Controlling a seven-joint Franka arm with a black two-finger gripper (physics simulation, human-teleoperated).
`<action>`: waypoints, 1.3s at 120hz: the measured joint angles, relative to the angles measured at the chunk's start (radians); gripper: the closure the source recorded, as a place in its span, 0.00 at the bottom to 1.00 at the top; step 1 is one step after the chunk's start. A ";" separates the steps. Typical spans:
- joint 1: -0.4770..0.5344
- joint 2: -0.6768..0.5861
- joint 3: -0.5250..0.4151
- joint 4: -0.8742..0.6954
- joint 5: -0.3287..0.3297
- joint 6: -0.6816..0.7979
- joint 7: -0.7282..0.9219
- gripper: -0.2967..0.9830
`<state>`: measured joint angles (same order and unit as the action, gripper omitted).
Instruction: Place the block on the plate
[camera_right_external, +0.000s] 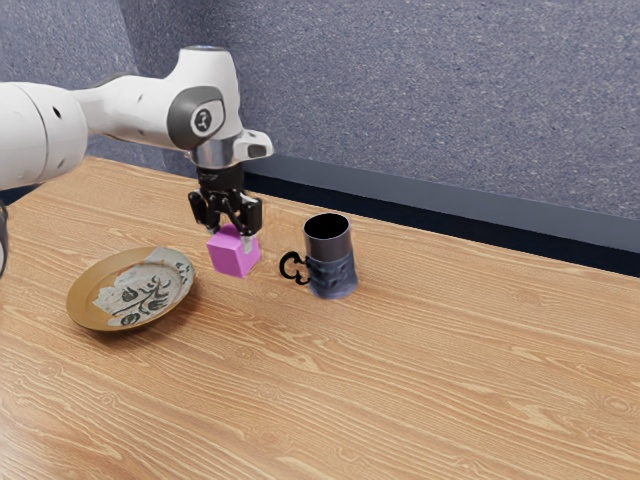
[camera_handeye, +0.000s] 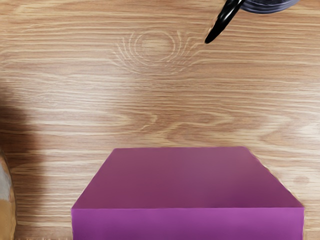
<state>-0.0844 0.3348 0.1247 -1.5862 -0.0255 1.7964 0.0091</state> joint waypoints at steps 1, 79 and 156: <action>0.004 0.000 0.000 0.000 0.001 0.001 0.000 0.65; 0.281 0.057 -0.019 -0.017 0.057 0.063 -0.007 0.66; 0.428 0.120 -0.053 -0.079 0.085 0.147 -0.021 0.69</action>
<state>0.3441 0.4547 0.0714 -1.6649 0.0592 1.9432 -0.0123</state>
